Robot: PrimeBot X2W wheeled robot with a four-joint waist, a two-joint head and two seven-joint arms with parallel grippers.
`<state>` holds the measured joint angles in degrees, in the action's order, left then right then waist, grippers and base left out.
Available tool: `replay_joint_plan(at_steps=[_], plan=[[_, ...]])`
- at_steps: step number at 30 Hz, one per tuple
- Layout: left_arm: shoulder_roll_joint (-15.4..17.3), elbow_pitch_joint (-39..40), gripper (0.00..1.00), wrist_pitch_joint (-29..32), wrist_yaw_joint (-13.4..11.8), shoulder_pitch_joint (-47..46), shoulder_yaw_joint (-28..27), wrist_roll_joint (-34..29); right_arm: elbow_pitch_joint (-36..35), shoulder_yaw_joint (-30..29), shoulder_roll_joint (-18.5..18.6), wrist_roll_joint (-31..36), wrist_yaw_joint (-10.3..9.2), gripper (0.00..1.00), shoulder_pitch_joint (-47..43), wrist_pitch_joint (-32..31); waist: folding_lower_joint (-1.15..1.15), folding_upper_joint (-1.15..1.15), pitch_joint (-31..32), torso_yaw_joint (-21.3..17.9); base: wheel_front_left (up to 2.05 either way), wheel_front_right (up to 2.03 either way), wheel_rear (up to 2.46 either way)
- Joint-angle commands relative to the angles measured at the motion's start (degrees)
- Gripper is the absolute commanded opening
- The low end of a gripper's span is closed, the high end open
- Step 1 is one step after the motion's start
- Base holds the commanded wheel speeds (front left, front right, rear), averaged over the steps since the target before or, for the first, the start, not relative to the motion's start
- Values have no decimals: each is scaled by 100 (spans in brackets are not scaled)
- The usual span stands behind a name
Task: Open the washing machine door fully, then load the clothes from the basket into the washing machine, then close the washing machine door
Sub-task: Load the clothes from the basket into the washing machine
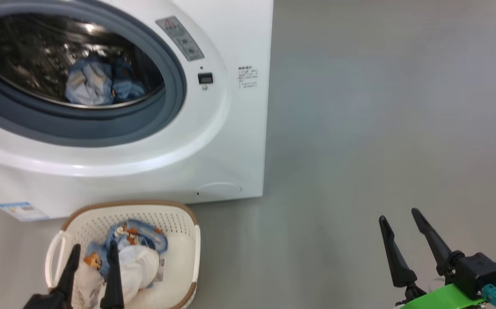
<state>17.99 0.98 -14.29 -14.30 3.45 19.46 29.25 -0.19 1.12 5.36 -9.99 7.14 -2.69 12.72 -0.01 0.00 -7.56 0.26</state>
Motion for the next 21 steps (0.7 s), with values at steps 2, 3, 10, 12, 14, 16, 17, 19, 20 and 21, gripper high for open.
replay_joint_plan(at_steps=[2, 3, 10, 12, 14, 16, 17, 19, 20, 21], plan=[[98, 58, 100, -61, 36, -62, -155, -11, -190, 132, 13, 79, 35, 100, -41, -22, 1, 0, 228, -59, 0, 0, 0], [102, 48, 100, -55, 43, -46, -139, -9, -203, 124, 7, 81, 35, 100, -69, -34, 1, 0, 266, -65, 0, 0, 0], [99, 26, 100, -13, 50, 58, -64, 25, -261, 67, -45, 119, 35, 100, -266, -121, 1, 0, 531, -85, 0, 0, 0], [104, 33, 100, 0, 43, 87, -51, 33, -288, 66, -63, 133, 35, 100, -295, -141, 1, 0, 578, -88, 0, 0, 0], [110, 49, 100, 14, 34, 111, -40, 37, -321, 66, -79, 142, 35, 100, -315, -157, 1, 0, 610, -88, 0, 0, 0], [118, 69, 100, 26, 25, 128, -33, 40, -350, 66, -93, 147, 35, 100, -331, -171, 1, 0, 622, -84, 0, 0, 0], [120, 78, 100, 31, 18, 132, -32, 43, -359, 68, -98, 150, 35, 100, -336, -175, 1, 0, 622, -82, 0, 0, 0], [122, 91, 100, 37, 8, 136, -29, 49, -363, 75, -106, 152, 35, 100, -341, -181, 1, 0, 618, -77, 0, 0, 0], [122, 95, 100, 39, 3, 137, -29, 52, -365, 79, -108, 152, 35, 100, -340, -183, 1, 0, 614, -76, 0, 0, 0], [120, 97, 100, 41, -2, 136, -28, 57, -367, 82, -110, 153, 35, 100, -339, -185, 1, 0, 610, -75, 0, 0, 0]])
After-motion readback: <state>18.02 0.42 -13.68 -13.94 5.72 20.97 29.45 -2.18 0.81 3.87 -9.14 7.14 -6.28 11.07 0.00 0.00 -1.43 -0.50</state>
